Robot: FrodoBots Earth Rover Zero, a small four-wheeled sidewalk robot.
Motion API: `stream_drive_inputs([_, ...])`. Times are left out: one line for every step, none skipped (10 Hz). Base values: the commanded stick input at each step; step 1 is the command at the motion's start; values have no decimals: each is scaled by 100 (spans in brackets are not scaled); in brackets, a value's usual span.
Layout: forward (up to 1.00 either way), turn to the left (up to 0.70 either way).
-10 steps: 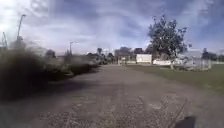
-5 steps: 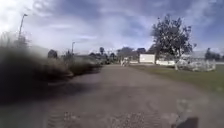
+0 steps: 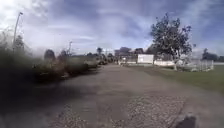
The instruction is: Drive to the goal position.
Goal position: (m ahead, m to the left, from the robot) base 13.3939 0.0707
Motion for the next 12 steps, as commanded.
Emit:
stream_drive_inputs([70,0])
stream_drive_inputs([70,0])
stream_drive_inputs([70,0])
stream_drive_inputs([70,0])
stream_drive_inputs([70,0])
stream_drive_inputs([70,-4])
stream_drive_inputs([70,-7])
stream_drive_inputs([70,-33])
stream_drive_inputs([70,-34])
stream_drive_inputs([70,-24])
stream_drive_inputs([70,-14])
stream_drive_inputs([70,-3])
